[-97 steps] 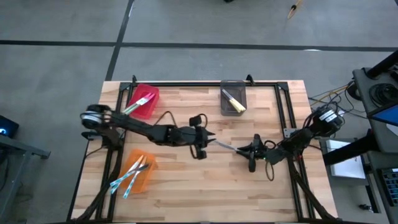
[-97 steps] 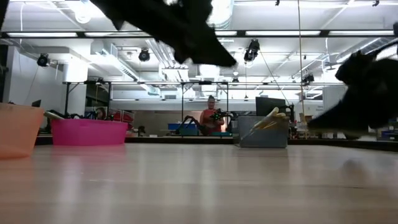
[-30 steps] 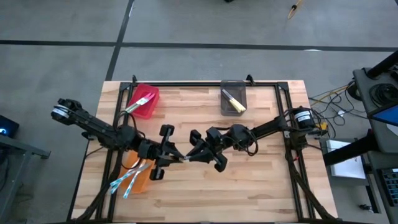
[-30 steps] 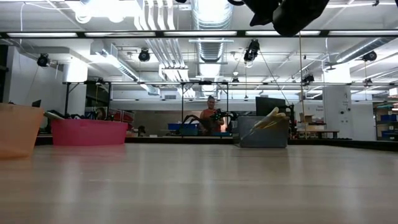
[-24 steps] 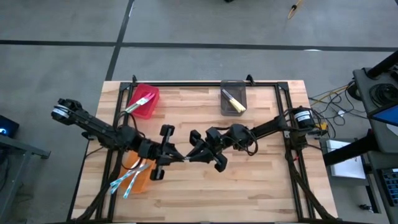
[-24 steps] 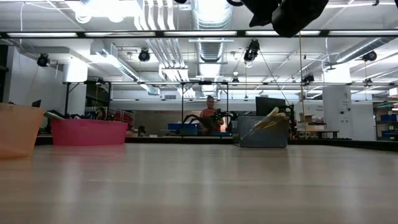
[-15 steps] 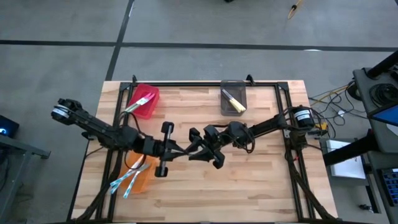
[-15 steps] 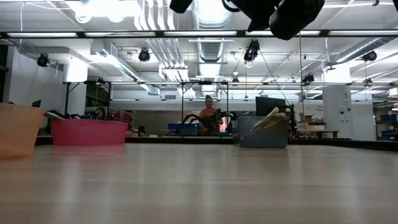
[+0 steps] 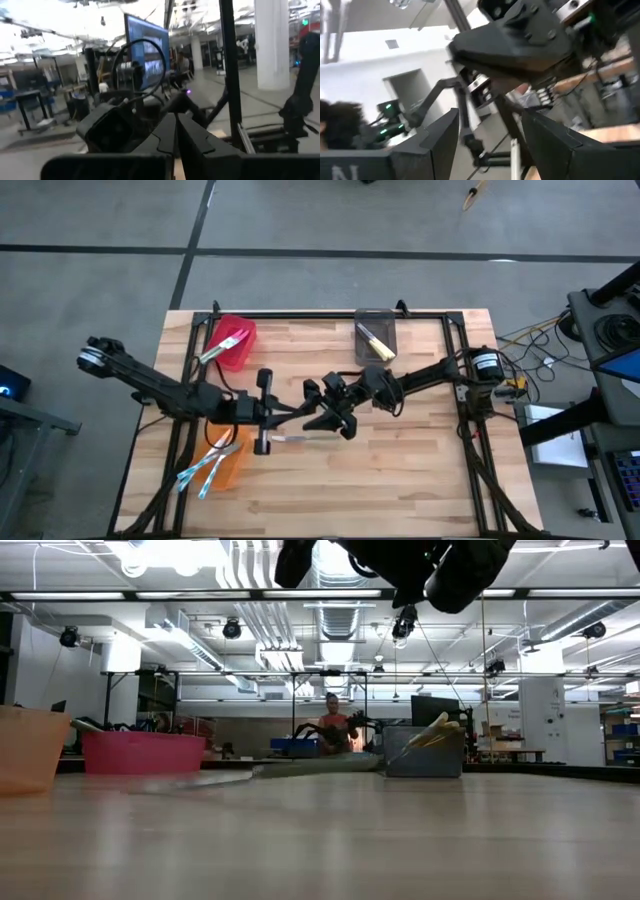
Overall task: Sort silverware by color (type)
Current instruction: Put the green knife into the red bin
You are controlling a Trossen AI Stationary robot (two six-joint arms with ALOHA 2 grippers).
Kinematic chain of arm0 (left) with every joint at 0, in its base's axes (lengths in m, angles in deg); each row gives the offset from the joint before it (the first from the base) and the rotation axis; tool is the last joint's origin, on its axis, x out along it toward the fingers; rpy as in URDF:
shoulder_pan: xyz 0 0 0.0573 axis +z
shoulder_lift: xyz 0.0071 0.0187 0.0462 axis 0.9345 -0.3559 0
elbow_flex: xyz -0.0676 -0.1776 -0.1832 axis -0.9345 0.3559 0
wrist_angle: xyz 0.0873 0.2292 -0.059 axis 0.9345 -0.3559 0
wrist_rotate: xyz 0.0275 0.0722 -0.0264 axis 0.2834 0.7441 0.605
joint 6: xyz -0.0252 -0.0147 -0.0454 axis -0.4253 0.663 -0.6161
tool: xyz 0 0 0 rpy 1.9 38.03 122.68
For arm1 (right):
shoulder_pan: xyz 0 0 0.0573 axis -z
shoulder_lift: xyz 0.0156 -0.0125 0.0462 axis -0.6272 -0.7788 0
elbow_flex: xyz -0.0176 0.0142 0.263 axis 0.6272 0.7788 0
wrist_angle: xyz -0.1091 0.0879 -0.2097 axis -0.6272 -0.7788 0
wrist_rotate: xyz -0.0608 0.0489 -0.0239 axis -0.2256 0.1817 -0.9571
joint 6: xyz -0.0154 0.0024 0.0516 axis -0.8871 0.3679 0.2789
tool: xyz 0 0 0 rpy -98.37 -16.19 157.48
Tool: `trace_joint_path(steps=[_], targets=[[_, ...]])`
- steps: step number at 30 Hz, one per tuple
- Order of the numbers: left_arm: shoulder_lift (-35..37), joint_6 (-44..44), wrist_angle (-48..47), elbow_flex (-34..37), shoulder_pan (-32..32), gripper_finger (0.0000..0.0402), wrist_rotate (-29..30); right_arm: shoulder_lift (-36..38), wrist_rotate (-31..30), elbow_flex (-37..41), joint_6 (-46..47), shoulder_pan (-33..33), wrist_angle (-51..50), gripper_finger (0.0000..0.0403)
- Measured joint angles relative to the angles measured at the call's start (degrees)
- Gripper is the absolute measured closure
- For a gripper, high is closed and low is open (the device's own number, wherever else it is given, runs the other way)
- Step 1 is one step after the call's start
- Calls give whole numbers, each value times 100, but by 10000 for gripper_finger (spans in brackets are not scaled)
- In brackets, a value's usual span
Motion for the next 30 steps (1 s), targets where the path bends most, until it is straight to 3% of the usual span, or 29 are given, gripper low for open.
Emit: trace_joint_path(steps=[6,11,16,21,25,30], targets=[[290,-933,-1554,0,1,401,2,302,1202,68,441,228,-903,196],[242,-1972,-2972,0,-3,401,2,584,1187,63,-391,186,-3213,196],[-79,-2816,-4078,0,-3,401,2,815,-41,48,-1385,79,-5632,196],[-672,-2976,-4518,3,-3,401,-2,839,-1421,46,-3017,-153,-7361,196],[-1204,-2976,-4555,7,-3,401,0,686,-2229,101,-3704,-268,-7526,196],[-1835,-3092,-4545,7,-3,401,-2,264,-2237,105,-3916,-277,-7000,196]])
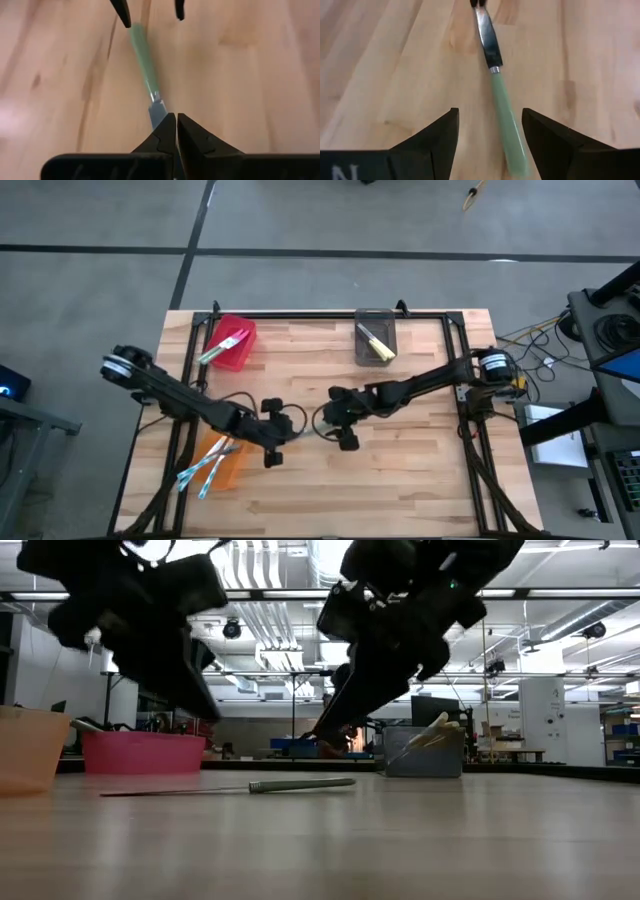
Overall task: Sort silverware by color (type)
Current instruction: Put the green knife into the red bin
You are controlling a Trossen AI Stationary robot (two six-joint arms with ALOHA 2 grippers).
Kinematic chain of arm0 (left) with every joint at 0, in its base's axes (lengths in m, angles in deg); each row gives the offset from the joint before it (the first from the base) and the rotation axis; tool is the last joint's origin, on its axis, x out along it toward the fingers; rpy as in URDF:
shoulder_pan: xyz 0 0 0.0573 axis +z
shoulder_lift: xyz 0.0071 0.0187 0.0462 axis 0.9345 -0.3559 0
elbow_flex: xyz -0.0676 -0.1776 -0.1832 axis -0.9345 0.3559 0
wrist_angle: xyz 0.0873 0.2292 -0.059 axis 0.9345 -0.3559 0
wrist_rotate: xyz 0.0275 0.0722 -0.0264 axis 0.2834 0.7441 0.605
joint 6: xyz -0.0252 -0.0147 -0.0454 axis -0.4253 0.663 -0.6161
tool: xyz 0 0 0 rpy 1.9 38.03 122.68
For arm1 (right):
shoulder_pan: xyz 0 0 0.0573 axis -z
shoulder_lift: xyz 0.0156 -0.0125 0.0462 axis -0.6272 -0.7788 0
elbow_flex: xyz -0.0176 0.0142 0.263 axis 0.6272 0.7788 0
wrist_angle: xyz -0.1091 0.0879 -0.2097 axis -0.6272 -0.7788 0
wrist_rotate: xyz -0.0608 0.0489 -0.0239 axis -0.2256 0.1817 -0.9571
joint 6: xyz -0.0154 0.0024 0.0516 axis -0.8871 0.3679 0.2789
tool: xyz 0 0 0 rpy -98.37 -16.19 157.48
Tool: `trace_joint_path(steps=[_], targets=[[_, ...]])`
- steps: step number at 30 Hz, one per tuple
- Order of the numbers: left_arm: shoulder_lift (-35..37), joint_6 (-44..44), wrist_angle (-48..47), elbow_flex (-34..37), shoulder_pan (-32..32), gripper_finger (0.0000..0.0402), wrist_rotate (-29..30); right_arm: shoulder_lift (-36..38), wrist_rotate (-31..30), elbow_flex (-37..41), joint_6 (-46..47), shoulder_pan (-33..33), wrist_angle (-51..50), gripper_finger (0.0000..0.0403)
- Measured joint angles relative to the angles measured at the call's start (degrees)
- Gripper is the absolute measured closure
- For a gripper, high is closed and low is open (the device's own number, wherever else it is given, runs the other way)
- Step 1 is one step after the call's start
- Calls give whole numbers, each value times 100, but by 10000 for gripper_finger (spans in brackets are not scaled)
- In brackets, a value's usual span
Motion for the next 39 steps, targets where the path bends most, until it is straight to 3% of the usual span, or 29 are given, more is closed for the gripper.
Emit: trace_joint_path(steps=[7,16,21,28,33,39], targets=[[-341,-203,17,-15,0,401,0,-767,51,2,-207,-2,1248,196],[200,-147,-4,-26,-5,401,9,-1812,148,0,-481,103,3040,203],[687,-127,-8,-26,-57,401,15,-2236,336,-15,-423,229,3472,248],[1455,149,218,-26,-81,401,169,-2977,651,7,-306,319,3907,367],[1895,376,436,-28,-99,402,355,-3295,1045,1,221,327,4546,367],[2509,464,514,-28,-149,402,902,-2931,1130,18,434,323,4571,367]])
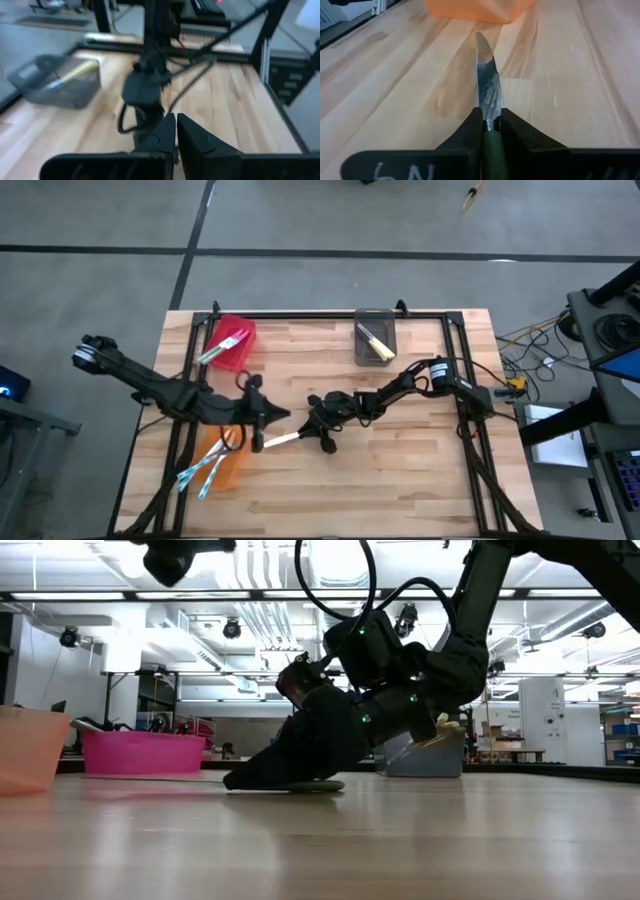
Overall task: Sort silverware by color (type)
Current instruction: Put the green knife into the red bin
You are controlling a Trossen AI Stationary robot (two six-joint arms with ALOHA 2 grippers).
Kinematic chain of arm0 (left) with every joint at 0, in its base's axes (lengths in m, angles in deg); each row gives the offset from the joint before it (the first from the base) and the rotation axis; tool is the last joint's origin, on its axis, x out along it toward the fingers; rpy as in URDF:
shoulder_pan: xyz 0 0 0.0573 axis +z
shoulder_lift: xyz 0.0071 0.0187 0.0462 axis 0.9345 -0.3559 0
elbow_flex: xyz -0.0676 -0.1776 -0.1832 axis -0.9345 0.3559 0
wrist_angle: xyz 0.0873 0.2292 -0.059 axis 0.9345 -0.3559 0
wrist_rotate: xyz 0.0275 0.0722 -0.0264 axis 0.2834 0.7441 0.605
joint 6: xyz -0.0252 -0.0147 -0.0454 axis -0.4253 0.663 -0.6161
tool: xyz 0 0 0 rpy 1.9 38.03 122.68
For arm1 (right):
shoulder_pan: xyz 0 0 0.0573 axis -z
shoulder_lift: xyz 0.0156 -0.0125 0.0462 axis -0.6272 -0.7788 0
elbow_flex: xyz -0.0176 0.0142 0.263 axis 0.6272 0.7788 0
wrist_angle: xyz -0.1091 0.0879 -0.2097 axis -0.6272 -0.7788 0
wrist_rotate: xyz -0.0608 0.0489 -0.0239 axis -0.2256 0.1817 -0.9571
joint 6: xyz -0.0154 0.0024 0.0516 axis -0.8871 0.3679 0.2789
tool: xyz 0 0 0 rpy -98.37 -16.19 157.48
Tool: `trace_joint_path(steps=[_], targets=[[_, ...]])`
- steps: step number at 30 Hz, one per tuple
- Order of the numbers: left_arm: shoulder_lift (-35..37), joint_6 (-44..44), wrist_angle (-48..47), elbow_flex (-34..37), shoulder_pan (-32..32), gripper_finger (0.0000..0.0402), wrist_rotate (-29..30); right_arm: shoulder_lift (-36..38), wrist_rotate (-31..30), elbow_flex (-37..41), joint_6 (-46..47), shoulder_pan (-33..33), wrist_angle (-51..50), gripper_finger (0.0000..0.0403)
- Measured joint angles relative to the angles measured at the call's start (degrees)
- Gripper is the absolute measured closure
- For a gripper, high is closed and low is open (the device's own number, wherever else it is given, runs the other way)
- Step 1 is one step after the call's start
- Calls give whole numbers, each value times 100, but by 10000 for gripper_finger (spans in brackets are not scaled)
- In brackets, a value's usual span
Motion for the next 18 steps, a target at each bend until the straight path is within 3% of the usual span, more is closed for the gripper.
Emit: trace_joint_path(steps=[11,18], targets=[[1013,161,16,0,-190,402,302,1114,-49,116,303,49,-196,367],[1290,239,-9,0,-649,402,303,2231,-64,1056,566,157,962,367]])
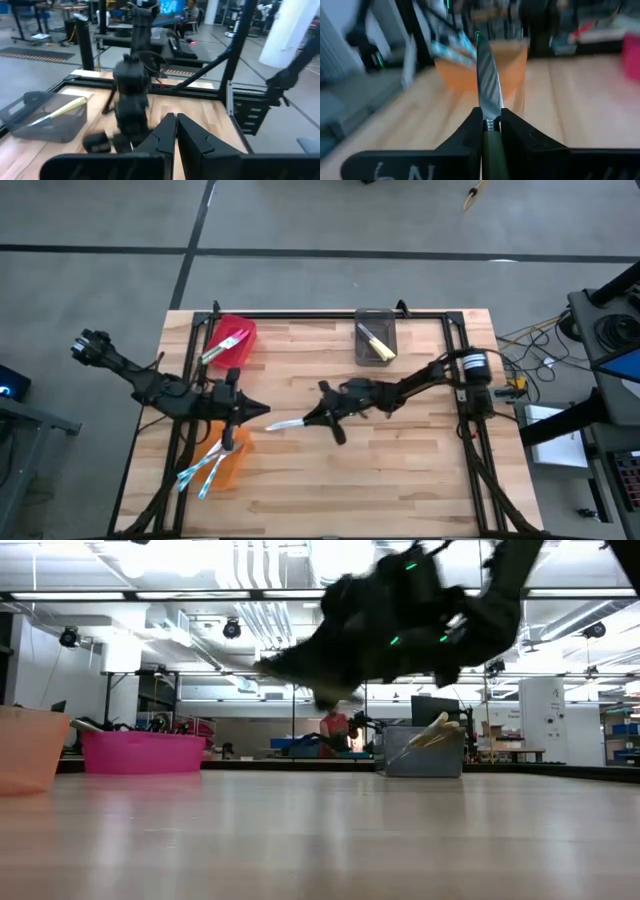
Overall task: Sort silverware by color (type)
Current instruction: Put the green knife into the red bin
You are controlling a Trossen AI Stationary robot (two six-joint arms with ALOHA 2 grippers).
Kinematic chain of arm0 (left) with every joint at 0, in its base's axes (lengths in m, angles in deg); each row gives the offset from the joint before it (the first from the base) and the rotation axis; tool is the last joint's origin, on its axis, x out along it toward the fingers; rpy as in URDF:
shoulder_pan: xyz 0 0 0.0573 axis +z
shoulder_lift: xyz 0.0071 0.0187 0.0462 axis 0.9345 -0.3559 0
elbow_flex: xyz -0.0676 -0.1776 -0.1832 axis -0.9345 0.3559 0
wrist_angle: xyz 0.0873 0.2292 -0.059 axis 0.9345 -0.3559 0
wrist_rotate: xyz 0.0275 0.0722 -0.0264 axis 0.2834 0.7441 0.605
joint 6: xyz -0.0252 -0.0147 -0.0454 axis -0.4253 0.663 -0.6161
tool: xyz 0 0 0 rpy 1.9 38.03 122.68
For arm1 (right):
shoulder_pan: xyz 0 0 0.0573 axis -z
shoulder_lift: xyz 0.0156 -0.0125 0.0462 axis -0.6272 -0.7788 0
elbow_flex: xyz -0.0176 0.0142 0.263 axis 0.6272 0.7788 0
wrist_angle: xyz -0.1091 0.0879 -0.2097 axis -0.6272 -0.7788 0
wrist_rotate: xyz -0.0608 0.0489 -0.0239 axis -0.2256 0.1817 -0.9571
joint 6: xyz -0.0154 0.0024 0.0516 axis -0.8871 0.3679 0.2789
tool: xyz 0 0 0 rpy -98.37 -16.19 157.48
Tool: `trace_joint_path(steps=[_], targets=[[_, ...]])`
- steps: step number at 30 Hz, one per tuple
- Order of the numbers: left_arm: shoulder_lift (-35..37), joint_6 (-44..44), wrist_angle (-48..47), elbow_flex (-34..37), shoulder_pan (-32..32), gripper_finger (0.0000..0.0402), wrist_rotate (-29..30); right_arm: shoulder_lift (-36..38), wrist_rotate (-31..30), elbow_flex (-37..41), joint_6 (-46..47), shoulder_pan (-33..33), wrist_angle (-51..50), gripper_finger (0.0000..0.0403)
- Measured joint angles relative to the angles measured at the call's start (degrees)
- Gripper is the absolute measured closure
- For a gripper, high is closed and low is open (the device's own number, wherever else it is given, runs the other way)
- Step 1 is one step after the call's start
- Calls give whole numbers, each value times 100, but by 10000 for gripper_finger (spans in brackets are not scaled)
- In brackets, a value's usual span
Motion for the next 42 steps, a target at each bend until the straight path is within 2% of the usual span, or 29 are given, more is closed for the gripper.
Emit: trace_joint_path(steps=[4,8,13,17,20,25,27,29,31,35,39,42], targets=[[32,258,19,0,-168,402,238,637,-14,465,541,154,1188,367],[159,709,13,0,-175,402,386,1069,52,544,981,208,2255,367],[410,1120,28,0,-175,402,463,1386,394,-43,1316,316,3532,367],[406,1360,52,0,-173,402,461,1498,1158,-835,1392,345,3591,367],[198,1839,818,80,-173,402,451,1443,1540,-1309,1462,342,3619,367],[-519,3360,3480,261,-169,401,80,1254,1747,-1664,1978,346,3590,367],[-776,3785,4214,127,-86,398,-192,1189,1746,-1685,2136,346,3592,367],[-929,4094,4159,-143,43,386,-667,1148,1720,-1674,2242,346,3594,367],[-1024,4135,3678,-551,238,366,-1203,1135,1705,-1634,2333,346,3594,367],[-1199,3950,2009,-1610,802,305,-2201,1134,1686,-1566,2371,338,3600,367],[-1647,4007,1205,-2363,1396,238,-3671,1132,1687,-1562,2368,322,3603,367],[-1963,4043,1220,-2749,1756,197,-3810,1134,1752,-1562,2368,322,3603,367]])
